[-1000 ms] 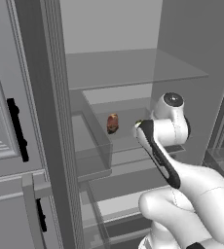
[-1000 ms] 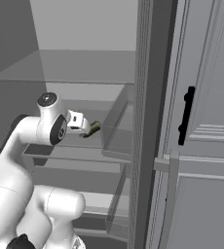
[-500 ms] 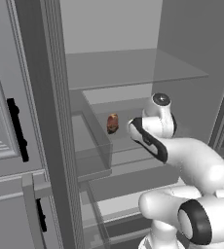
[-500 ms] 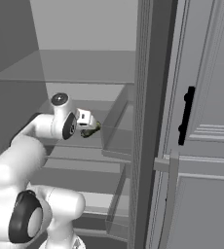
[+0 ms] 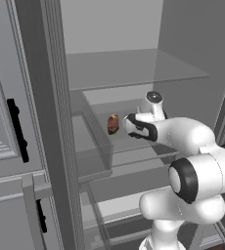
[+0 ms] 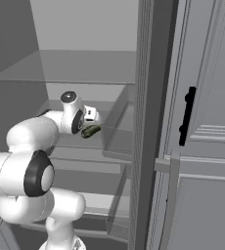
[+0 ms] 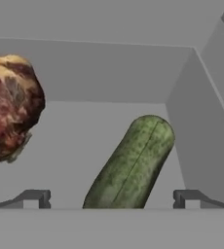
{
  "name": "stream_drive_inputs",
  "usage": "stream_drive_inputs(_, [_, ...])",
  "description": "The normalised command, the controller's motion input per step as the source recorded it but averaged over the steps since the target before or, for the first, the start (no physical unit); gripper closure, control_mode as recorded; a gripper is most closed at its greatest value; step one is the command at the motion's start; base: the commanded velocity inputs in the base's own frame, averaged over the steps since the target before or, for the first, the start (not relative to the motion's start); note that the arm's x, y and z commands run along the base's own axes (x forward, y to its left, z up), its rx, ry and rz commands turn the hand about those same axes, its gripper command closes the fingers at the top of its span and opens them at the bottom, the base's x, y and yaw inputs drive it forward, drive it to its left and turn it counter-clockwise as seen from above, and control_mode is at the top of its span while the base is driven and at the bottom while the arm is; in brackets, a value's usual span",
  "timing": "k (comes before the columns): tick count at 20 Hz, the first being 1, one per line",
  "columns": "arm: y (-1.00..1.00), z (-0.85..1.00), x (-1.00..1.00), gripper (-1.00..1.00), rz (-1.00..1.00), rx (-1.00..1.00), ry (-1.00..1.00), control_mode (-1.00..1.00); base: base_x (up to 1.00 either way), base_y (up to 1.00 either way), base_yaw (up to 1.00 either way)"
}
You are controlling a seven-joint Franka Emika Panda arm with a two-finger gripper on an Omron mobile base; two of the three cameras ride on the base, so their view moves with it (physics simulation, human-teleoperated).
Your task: Place one cucumber and one steak in each tupperware on the nearby counter, to pack two identical lunches.
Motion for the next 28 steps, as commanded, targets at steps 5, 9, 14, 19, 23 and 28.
stream_drive_inputs(5, [-0.27, -0.23, 0.19, -1.00, -0.01, 0.00, 0.07, -1.00, 0.00, 0.00, 0.00])
stream_drive_inputs(9, [-0.04, -0.09, 0.01, -1.00, -0.05, 0.00, 0.03, -1.00, 0.00, 0.00, 0.00])
stream_drive_inputs(14, [0.00, 0.00, 0.02, -1.00, -0.08, 0.00, 0.08, -1.00, 0.00, 0.00, 0.00])
stream_drive_inputs(19, [0.00, -0.04, 0.01, -1.00, -0.06, 0.00, 0.04, -1.00, 0.00, 0.00, 0.00])
stream_drive_inputs(23, [0.04, -0.25, 0.13, -1.00, -0.01, 0.00, 0.00, -1.00, 0.00, 0.00, 0.00])
stream_drive_inputs(28, [0.05, -0.43, 0.14, -1.00, 0.00, 0.00, 0.00, -1.00, 0.00, 0.00, 0.00])
